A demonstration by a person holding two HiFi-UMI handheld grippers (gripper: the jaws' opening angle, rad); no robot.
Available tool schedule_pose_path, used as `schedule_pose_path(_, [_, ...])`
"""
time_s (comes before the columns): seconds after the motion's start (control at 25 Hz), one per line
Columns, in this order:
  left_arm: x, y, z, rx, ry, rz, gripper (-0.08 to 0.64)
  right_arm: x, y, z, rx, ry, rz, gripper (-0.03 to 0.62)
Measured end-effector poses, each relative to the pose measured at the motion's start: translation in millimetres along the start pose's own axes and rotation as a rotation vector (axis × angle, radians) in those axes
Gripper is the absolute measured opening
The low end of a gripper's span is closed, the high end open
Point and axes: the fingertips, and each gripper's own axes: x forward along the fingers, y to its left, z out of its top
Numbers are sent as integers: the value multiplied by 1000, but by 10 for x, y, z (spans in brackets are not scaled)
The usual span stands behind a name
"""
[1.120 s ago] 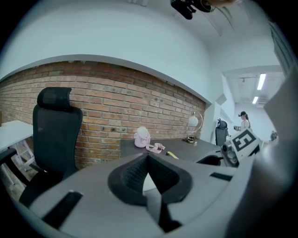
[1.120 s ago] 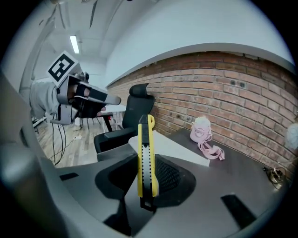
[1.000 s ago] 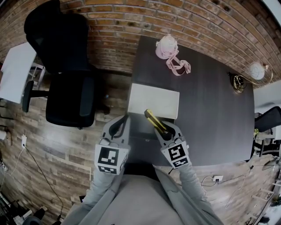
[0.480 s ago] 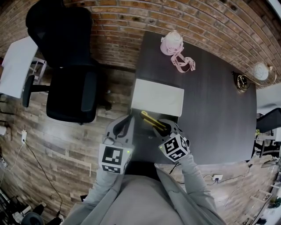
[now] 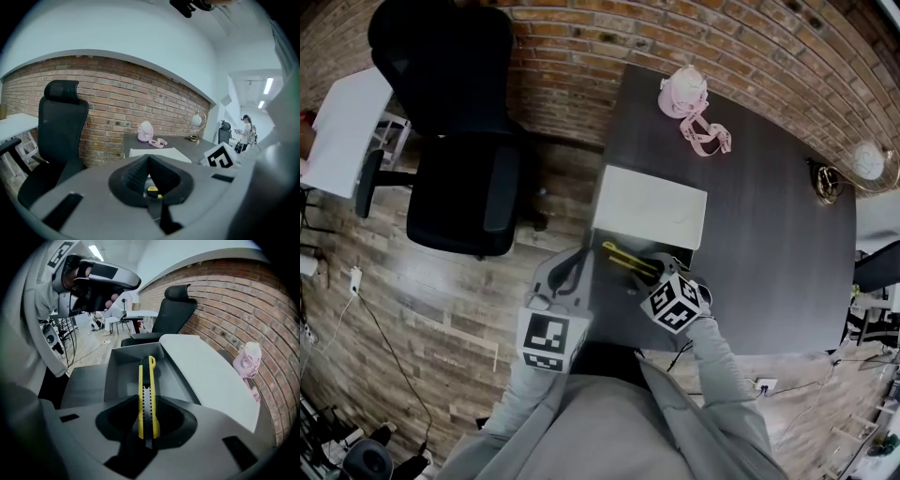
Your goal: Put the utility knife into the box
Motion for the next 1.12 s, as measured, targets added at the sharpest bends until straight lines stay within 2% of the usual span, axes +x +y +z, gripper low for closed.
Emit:
schedule_pose_path(0.44, [-46,90,-20,-14,2,25,20,189,-84,-48,-49,86,34,127])
schedule_pose_path(1.12, [-30,93,71,-2,-18,16,20,184,-76,-44,-25,82,51,132])
